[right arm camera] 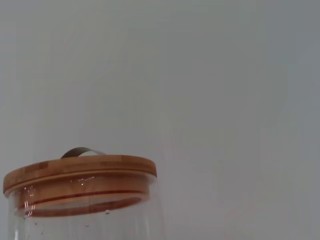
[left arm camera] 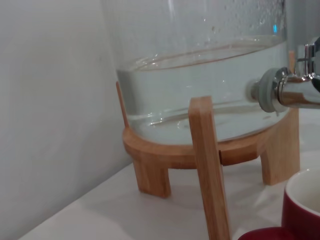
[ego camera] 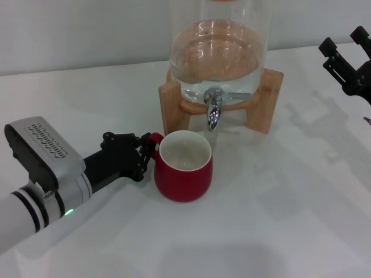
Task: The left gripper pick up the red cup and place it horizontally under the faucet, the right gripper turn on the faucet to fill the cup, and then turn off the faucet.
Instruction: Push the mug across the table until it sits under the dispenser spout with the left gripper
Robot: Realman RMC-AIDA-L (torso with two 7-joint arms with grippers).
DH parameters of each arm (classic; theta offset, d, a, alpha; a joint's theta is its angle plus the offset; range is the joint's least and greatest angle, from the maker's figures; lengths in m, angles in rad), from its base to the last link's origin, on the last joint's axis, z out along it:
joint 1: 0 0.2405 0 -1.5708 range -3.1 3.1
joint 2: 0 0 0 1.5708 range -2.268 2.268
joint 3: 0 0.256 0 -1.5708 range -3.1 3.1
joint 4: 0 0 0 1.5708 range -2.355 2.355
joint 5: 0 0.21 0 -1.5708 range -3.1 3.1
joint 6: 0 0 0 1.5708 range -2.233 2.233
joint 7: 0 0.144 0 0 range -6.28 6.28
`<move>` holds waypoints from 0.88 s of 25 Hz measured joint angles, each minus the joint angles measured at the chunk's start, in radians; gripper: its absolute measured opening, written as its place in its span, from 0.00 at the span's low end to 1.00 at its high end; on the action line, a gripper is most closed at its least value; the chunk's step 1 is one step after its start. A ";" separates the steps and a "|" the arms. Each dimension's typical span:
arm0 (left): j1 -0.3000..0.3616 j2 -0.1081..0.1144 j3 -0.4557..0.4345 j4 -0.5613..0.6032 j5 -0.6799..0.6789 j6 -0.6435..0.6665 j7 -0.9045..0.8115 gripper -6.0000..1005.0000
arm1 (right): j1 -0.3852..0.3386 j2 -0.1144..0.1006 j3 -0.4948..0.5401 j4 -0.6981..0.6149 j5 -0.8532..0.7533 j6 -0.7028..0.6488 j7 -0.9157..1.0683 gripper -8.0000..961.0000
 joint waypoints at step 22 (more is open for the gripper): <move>-0.006 0.001 0.023 -0.025 0.000 0.008 -0.009 0.12 | 0.016 0.000 -0.008 0.000 0.000 0.002 0.000 0.86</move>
